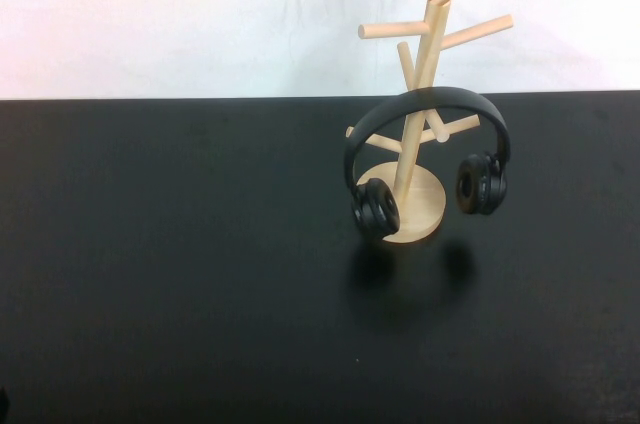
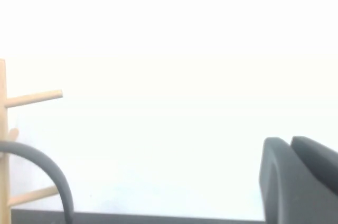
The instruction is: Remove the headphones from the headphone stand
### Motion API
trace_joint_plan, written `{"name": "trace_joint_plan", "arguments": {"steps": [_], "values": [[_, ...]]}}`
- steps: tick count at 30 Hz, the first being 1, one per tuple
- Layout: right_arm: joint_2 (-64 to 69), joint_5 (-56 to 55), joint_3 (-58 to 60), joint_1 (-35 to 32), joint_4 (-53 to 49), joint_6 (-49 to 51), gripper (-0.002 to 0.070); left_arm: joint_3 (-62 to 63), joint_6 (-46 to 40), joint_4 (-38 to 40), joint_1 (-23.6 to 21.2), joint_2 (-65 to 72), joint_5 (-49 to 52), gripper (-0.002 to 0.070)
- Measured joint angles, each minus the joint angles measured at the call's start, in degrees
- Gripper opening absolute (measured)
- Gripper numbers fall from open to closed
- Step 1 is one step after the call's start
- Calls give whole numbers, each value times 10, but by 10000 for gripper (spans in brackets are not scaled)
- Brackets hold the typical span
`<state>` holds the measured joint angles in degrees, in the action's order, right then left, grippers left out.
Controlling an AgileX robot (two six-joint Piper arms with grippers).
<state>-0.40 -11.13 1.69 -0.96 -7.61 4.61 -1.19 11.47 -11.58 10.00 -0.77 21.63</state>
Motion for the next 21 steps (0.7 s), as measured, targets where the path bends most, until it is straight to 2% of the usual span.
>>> {"name": "trace_joint_plan", "arguments": {"steps": [4, 8, 9, 10, 11, 12, 13, 15, 18, 19, 21], "values": [[0, -21, 0, 0, 0, 8, -8, 0, 0, 0, 0, 0, 0, 2], [0, -109, 1, 0, 0, 28, -8, 0, 0, 0, 0, 0, 0, 2], [0, -150, 1, 0, 0, 34, -8, 0, 0, 0, 0, 0, 0, 2], [-18, -336, -21, -5, 9, 62, -6, 0, 0, 0, 0, 0, 0, 2], [-18, -342, -35, -5, 8, 77, -6, 0, 0, 0, 0, 0, 0, 2], [-17, -335, -57, -5, 8, 90, -6, 0, 0, 0, 0, 0, 0, 2], [-1, -265, -18, 0, 4, 70, -8, 0, 0, 0, 0, 0, 0, 2], [-2, -263, -58, 0, 3, 97, -8, 0, 0, 0, 0, 0, 0, 2], [-2, -189, -153, 0, -9, 134, -8, 0, 0, 0, 0, 0, 0, 2], [51, -46, -272, -5, -60, 177, -6, 0, 0, 0, 0, 0, 0, 2], [90, 26, -307, -5, -85, 187, -6, 0, 0, 0, 0, 0, 0, 2]]}}
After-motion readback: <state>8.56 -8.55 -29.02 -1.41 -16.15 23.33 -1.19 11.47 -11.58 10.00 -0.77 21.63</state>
